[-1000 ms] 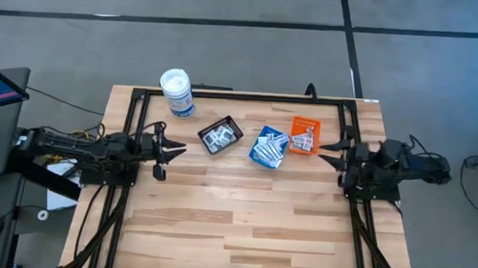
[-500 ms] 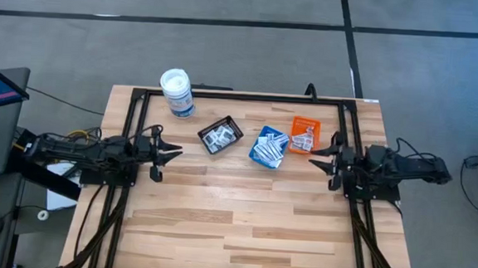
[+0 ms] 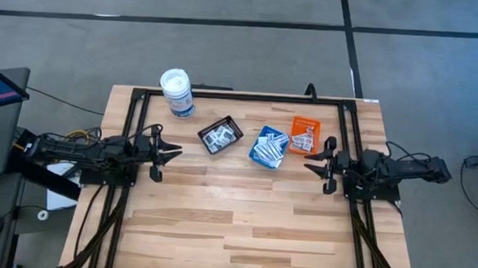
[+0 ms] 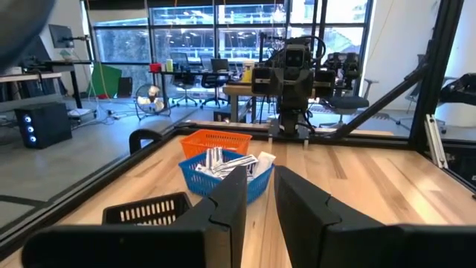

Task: Pick & Place First Aid Supplies
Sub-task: Return to Home Position

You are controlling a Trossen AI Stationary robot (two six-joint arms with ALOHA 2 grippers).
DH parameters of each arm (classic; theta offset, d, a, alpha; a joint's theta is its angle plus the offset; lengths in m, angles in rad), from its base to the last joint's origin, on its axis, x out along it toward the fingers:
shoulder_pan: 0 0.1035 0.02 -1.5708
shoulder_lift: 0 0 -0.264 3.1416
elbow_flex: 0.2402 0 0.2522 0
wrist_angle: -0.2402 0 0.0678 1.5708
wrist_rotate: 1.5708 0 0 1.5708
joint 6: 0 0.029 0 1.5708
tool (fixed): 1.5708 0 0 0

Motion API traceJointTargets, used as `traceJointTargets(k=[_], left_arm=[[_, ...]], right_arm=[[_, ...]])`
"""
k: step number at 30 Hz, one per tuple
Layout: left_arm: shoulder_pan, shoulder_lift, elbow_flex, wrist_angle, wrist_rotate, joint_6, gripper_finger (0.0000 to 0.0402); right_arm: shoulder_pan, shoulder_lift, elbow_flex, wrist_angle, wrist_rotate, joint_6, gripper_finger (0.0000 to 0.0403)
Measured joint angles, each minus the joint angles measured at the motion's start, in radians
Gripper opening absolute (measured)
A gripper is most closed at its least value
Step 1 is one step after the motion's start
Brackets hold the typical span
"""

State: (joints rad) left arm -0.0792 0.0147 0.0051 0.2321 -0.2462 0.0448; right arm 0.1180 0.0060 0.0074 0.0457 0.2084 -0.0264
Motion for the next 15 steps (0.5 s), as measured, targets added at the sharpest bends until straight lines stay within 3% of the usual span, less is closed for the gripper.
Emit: traceJointTargets(k=[15], left_arm=[[0.000, 0.001, 0.000, 0.004, 0.000, 0.002, 0.0072]], right_arm=[[-0.001, 0.006, -0.001, 0.002, 0.001, 0.001, 0.0118]])
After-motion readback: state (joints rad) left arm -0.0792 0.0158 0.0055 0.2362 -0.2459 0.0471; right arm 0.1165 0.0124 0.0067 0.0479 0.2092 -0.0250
